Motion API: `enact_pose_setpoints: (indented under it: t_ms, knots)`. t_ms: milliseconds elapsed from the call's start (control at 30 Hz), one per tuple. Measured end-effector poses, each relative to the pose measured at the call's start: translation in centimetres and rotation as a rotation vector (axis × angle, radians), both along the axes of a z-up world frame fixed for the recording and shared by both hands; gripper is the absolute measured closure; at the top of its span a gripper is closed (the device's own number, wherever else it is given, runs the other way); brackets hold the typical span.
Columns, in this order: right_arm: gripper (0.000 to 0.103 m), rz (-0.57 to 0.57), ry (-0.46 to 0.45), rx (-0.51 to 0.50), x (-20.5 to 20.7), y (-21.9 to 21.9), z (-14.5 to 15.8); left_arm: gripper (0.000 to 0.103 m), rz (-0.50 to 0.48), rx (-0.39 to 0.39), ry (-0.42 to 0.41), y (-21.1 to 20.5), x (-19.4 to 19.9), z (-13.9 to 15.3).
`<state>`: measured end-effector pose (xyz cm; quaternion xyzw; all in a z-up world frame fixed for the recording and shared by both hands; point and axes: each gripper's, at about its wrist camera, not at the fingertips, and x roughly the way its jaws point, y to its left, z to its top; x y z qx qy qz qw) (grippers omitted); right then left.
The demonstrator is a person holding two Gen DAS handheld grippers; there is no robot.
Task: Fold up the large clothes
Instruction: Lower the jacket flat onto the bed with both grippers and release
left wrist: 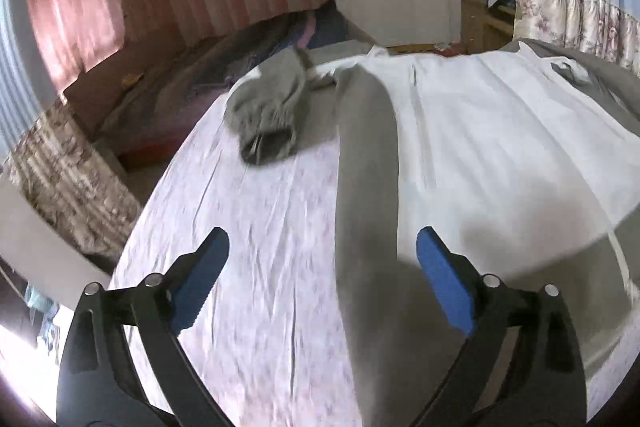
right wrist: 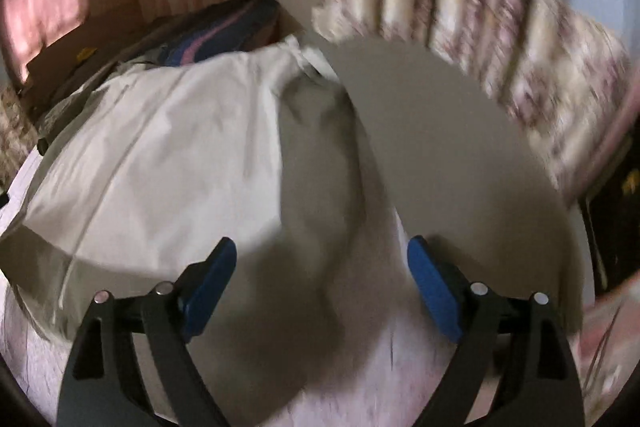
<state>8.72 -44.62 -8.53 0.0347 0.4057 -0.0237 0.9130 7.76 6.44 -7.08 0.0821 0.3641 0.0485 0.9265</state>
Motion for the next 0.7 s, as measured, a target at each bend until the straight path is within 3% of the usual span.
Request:
enact_pose_setpoints:
  t_ms: [100,267,333,367,400,433,467,500,600,700]
  knots:
    - [0.015,-0.019,0.020,0.090,-1.1,-0.6,-1.6,0.003,0.019,-0.051,0.020,0.0,-0.5,-0.5]
    - [0.018,0.047,0.029,0.118,-1.7,1.5,-2.9,0.003,-0.015,-0.085,0.067,-2.4,-0.5,-2.5]
    - [0.049,0.086,0.048,0.105,-1.5,2.8,-3.5,0.006,-0.038,-0.092,0.074,-3.3,-0.3,-3.1]
    - [0.054,0.091,0.050,0.098,-1.1,3.2,-3.5,0.010,-0.052,-0.096,0.085,-3.7,-0.1,-3.6]
    - [0.063,0.091,0.047,0.090,-1.1,3.5,-3.5,0.028,-0.067,-0.110,0.106,-4.0,0.2,-4.2]
    - [0.076,0.090,0.035,0.085,-1.1,3.7,-3.3,0.037,-0.074,-0.143,0.134,-4.2,0.6,-4.9]
    - [0.081,0.095,0.020,0.105,-1.2,3.7,-2.9,0.056,-0.068,-0.150,0.136,-4.3,0.8,-5.2]
    - [0.085,0.104,0.017,0.121,-1.2,3.7,-2.7,0.083,-0.069,-0.151,0.136,-4.4,0.9,-5.2]
    - [0.088,0.145,-0.023,0.108,-2.1,4.0,-0.7,0.100,-0.088,-0.198,0.101,-4.2,0.6,-4.1]
    - [0.089,0.171,-0.084,0.178,-3.5,3.5,2.7,0.102,-0.112,-0.177,0.018,-4.3,-1.1,-1.1]
